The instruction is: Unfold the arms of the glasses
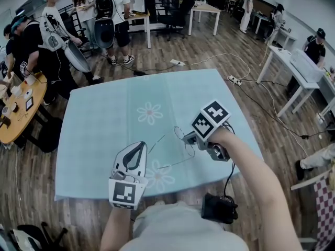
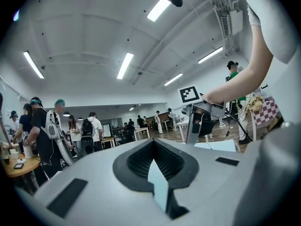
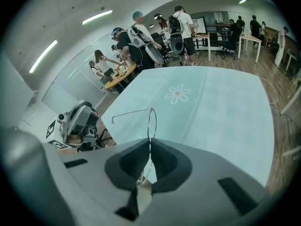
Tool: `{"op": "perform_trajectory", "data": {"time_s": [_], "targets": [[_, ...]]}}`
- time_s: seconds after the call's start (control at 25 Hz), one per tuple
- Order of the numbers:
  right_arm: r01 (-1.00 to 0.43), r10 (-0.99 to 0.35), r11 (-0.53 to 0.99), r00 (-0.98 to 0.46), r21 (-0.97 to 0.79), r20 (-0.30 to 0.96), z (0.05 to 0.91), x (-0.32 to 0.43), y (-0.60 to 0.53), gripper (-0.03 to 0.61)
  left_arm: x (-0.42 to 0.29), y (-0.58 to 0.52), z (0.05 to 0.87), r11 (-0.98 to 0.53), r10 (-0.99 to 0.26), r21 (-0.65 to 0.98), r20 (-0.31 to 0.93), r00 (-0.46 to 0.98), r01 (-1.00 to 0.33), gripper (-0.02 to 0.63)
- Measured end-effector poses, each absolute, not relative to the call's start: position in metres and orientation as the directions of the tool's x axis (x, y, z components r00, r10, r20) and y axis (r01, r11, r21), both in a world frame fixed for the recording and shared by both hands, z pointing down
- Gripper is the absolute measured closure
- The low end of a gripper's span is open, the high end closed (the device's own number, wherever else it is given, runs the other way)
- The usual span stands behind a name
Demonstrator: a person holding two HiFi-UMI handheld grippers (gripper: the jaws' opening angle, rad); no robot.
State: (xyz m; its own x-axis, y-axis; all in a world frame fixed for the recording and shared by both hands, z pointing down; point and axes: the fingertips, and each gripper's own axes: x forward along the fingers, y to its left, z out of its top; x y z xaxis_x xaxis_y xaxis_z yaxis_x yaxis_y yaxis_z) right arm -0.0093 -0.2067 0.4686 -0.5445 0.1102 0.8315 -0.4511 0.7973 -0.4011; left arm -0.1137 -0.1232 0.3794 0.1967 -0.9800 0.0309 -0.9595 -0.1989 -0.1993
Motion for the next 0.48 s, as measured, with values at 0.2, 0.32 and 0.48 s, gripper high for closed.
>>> {"op": "perform_trajectory", "data": {"time_s": [0.2, 0.32, 0.48], "targets": [[-0.449, 0.108, 0.799, -0.547, -0.4, 0.83, 0.4683, -0.0091, -0.2044, 0.565, -0.1206, -0.1204, 0.3812, -0.177, -0.984, -0.193, 0.029, 0.175, -0.965, 0.606], [-0.447, 0.109, 0.801, -0.546, -0.399, 0.831, 0.4692, -0.0095, -0.203, 0.565, -0.1215, -0.1193, 0.382, -0.178, -0.984, -0.197, 0.028, 0.175, -0.964, 0.606], [-0.444, 0.112, 0.802, -0.544, -0.399, 0.832, 0.4689, -0.0102, -0.2025, 0.565, -0.1223, -0.1189, 0.382, -0.174, -0.985, -0.174, 0.029, 0.172, -0.969, 0.606]]}}
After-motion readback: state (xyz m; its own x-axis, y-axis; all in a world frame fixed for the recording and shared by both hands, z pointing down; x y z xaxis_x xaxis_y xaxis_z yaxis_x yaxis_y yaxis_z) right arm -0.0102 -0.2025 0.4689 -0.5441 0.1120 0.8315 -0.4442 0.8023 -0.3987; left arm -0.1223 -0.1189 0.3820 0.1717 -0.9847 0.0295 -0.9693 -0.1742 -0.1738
